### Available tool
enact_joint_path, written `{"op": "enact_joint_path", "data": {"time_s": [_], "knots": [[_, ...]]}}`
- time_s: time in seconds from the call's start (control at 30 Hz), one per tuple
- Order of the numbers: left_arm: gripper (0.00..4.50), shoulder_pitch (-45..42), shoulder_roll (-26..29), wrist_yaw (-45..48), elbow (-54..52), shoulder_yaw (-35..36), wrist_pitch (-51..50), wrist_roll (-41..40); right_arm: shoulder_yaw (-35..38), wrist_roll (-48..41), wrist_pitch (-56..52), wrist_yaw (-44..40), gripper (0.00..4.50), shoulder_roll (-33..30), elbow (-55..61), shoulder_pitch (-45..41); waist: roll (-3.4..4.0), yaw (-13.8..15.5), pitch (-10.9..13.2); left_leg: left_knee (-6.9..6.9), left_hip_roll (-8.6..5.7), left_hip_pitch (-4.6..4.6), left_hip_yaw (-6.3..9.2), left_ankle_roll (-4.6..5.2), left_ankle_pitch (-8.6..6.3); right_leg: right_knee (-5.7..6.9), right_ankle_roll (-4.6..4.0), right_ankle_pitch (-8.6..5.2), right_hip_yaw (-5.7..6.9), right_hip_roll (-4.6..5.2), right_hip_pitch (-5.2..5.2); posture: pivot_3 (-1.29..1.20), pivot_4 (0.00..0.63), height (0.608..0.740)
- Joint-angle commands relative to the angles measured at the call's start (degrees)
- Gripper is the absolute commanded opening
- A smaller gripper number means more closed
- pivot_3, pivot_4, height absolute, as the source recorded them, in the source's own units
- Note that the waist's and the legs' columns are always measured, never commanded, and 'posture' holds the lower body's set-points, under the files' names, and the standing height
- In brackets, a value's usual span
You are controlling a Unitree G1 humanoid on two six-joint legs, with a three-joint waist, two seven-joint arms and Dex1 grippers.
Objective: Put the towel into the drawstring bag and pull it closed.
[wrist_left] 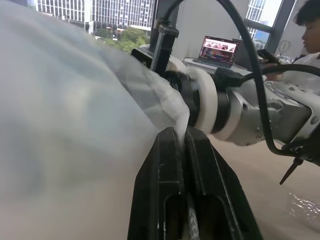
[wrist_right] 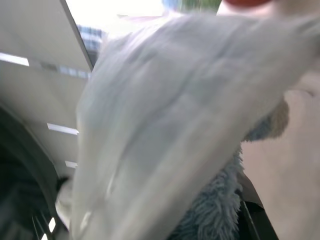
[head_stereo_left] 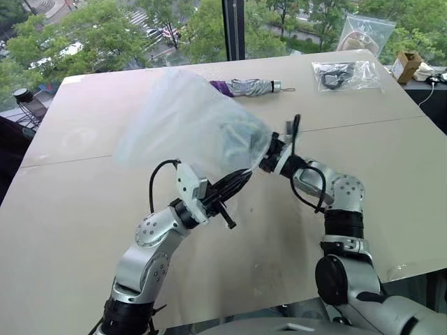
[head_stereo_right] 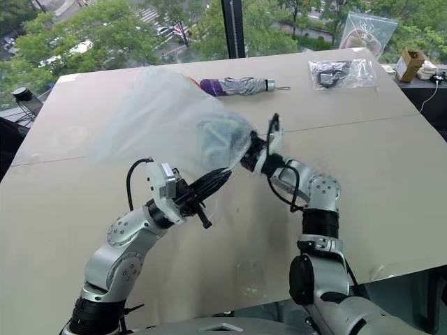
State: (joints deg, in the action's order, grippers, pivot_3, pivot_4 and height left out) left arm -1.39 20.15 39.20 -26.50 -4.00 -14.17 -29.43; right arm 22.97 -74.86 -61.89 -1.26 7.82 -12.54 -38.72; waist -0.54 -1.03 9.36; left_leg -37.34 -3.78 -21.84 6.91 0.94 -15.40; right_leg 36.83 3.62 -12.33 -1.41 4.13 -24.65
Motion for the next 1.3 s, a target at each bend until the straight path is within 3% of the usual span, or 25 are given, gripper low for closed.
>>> {"op": "enact_joint_path", "data": {"time_s": [0.03, 0.13, 0.27, 0.5, 0.53, 0.7, 0.9, 1.03, 1.2, 1.3], "knots": [[0.0, -0.57, 0.36, 0.63, -0.56, -0.11, 0.76, 0.24, 3.05, -10.32, 8.28, 8.61, 0.06, 10.05, 1.13, -3.85, 0.01, -0.17, 0.0, 0.0, 0.01, 0.01, 0.0, 0.04, -0.02, 0.0, 0.0, 0.0, 0.0, -0.02, 0.0, 0.0, 0.15, 0.74], [0.0, -1.76, 0.42, 0.39, 0.61, 0.5, 1.29, 0.8, 1.18, -13.12, 12.07, 12.57, 0.06, 9.59, 2.32, -3.26, 0.01, -0.65, 0.0, 0.01, 0.04, 0.02, -0.01, 0.05, -0.03, 0.03, 0.0, 0.0, 0.0, -0.06, -0.01, 0.0, 0.15, 0.74], [0.0, -3.53, 0.64, -0.13, 2.75, 1.7, 2.71, 2.13, -7.02, -5.8, 12.61, 10.99, 0.06, 5.36, 5.53, 0.12, 0.03, -1.61, 0.0, 0.01, 0.04, 0.04, -0.11, 0.06, -0.03, 0.07, 0.0, 0.01, -0.08, -0.07, -0.03, 0.0, 0.15, 0.74], [0.0, -7.08, 0.32, -2.23, 6.76, 5.94, 4.6, 2.84, -20.82, 10.93, 10.05, 2.84, 3.05, -5.9, 11.58, 6.04, 0.02, -1.3, -0.02, -0.01, 0.06, 0.02, -0.11, 0.06, -0.03, 0.11, 0.0, 0.01, -0.07, -0.09, -0.06, 0.0, 0.15, 0.74], [0.0, -7.25, 0.17, -2.63, 6.97, 6.41, 4.7, 2.82, -21.94, 12.94, 10.1, 1.74, 3.63, -7.36, 12.11, 6.6, 0.02, -1.18, -0.02, -0.02, 0.02, 0.01, -0.12, 0.06, -0.02, 0.11, 0.01, 0.01, -0.08, -0.06, -0.06, 0.0, 0.15, 0.74], [0.0, -7.38, 0.01, -4.0, 7.79, 7.64, 5.18, 3.7, -23.14, 16.96, 8.43, -4.09, 3.63, -13.62, 15.18, 7.71, 0.01, -1.18, -0.02, -0.09, 0.0, -0.01, -0.15, 0.05, -0.02, 0.02, 0.14, 0.09, -0.12, -0.06, -0.04, 0.0, 0.15, 0.74], [0.0, -7.18, -0.14, -5.96, 8.29, 10.3, 4.92, 2.91, -26.16, 25.21, 11.96, -18.17, 3.63, -26.11, 19.77, 9.75, 0.0, -1.14, -0.02, -0.09, 0.02, -0.01, -0.15, 0.09, -0.04, 0.03, 0.13, 0.09, -0.11, -0.07, -0.04, 0.0, 0.15, 0.74], [0.0, -7.08, -0.16, -5.85, 8.55, 10.78, 4.82, 2.82, -37.61, 46.01, 28.49, -26.78, 3.63, -34.65, 16.53, 10.04, -0.02, -1.28, -0.03, -0.09, 0.02, 0.02, -0.24, 0.11, -0.05, 0.02, 0.14, 0.09, -0.13, -0.08, -0.04, 0.0, 0.15, 0.74], [0.0, -6.83, -0.3, -5.56, 9.16, 10.92, 5.15, 3.06, -40.85, 57.21, 39.37, -27.06, 3.63, -31.03, 7.31, 6.6, -0.06, -1.4, -0.03, -0.09, 0.07, 0.06, -0.3, -0.12, 0.08, 0.02, 0.13, 0.1, -0.18, -0.1, -0.03, 0.0, 0.15, 0.74], [0.0, -6.46, -0.22, -5.47, 9.15, 11.22, 5.35, 3.07, -38.91, 61.97, 45.29, -23.47, 3.63, -26.52, -1.67, 2.83, -0.07, -1.22, -0.03, -0.1, 0.07, 0.05, -0.32, -0.17, 0.11, 0.02, 0.08, 0.13, -0.21, -0.09, -0.04, 0.0, 0.15, 0.74]]}}
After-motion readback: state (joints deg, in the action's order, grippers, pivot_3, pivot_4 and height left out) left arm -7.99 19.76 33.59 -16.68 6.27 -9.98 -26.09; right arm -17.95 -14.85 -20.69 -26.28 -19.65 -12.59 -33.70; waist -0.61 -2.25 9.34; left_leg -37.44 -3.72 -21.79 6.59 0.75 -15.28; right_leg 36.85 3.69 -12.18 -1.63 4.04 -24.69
